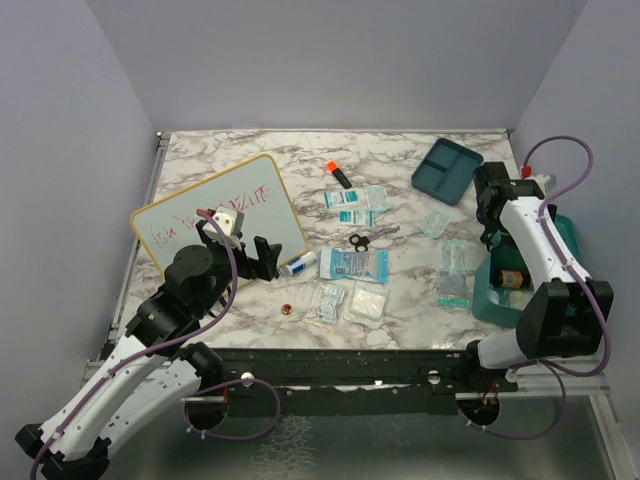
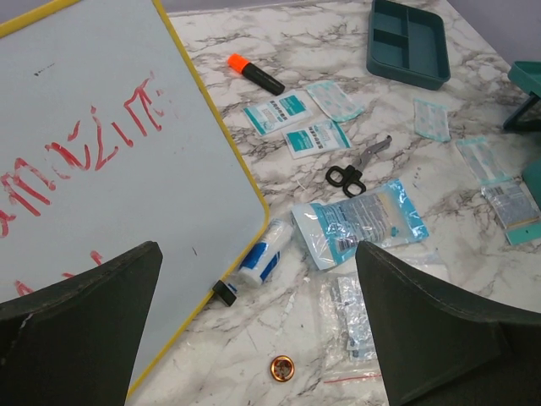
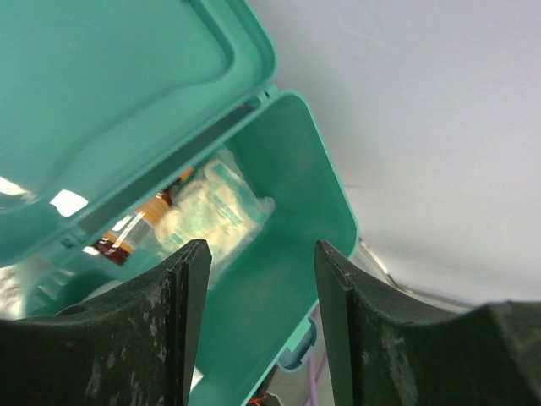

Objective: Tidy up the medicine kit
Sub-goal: Place the medical item at the medicine box, then pick up the medical item at the center of the board.

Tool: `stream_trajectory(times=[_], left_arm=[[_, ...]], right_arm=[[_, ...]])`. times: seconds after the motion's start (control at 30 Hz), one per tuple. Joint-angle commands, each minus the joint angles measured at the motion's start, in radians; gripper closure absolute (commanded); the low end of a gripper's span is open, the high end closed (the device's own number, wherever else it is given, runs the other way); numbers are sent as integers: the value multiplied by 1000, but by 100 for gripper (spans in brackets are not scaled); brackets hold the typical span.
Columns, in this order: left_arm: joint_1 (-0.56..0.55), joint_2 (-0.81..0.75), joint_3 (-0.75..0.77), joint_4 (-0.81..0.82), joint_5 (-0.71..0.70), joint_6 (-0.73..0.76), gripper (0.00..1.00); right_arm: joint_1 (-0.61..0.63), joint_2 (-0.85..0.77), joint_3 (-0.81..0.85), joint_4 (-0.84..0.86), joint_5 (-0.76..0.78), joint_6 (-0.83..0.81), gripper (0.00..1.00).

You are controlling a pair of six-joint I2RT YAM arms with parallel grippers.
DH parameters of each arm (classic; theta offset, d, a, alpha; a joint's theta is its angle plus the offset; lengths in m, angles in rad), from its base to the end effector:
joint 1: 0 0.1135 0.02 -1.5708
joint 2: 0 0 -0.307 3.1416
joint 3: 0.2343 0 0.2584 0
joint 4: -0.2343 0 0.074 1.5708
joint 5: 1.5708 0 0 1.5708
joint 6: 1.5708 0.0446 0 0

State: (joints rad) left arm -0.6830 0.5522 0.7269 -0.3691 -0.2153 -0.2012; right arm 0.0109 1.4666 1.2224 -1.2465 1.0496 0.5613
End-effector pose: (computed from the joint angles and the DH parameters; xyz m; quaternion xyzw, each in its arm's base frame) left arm 0.0922 -0.0627 0.3546 0.1169 0.7620 -0.1952 0.6063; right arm 0.2546 -0.0359 0.3204 0.2543 0.8267 -0.4705 0.1745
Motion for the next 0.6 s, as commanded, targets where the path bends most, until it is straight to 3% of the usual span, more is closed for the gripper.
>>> stream_trajectory(times=[0.0, 0.13, 0.33, 0.57], left_arm=[[-5, 7, -14, -11, -49, 17, 1], [-5, 28, -11, -11, -46, 16, 1], [-5, 71, -3, -25, -18, -6, 1], [-6, 115, 33, -35, -30, 1, 1]], right_arm=[[-6, -59, 111, 165, -174, -218, 40], [-6, -83, 168, 279, -469, -350, 39], [-6, -104, 241, 342, -827, -312, 34], [-6, -252, 17, 612, -1394, -249, 36]])
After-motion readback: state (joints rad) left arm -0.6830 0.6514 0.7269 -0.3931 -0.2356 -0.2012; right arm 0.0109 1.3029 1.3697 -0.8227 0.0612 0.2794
